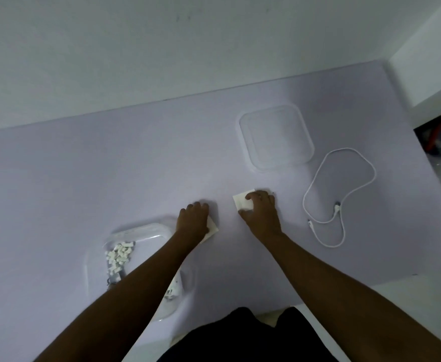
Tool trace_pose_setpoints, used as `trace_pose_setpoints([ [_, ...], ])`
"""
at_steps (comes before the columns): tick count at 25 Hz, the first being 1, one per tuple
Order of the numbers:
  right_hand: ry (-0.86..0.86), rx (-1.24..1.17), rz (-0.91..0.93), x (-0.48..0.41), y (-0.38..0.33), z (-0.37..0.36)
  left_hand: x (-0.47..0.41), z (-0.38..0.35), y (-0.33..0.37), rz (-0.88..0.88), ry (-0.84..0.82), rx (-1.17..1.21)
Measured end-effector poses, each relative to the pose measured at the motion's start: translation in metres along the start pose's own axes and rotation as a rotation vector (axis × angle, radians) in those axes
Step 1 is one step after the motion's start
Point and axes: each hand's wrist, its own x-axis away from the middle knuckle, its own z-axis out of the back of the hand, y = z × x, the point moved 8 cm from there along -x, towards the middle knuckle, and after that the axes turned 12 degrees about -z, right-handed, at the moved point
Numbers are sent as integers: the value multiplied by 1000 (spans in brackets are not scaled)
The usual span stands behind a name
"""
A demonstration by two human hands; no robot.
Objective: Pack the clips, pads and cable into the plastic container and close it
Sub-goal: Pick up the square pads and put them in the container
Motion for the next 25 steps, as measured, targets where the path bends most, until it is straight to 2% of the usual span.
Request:
trace_pose_setpoints([
  [4,50,107,-50,-13,4,11,-5,4,13,78,129,131],
  [7,-44,181,-77,-24,0,4,-2,-6,23,124,106,179],
  [11,-134,2,-177,-33,8,2,-8,-9,21,120,68,272],
  [15,-175,-125,-172,-19,11,7,3,12,14,72,168,523],
  [20,-285,-380,-71,12,-60,25,63,57,-31,4,355,736],
  [25,-395,-383,32,64,-144,0,141,64,-122,156,491,793],
])
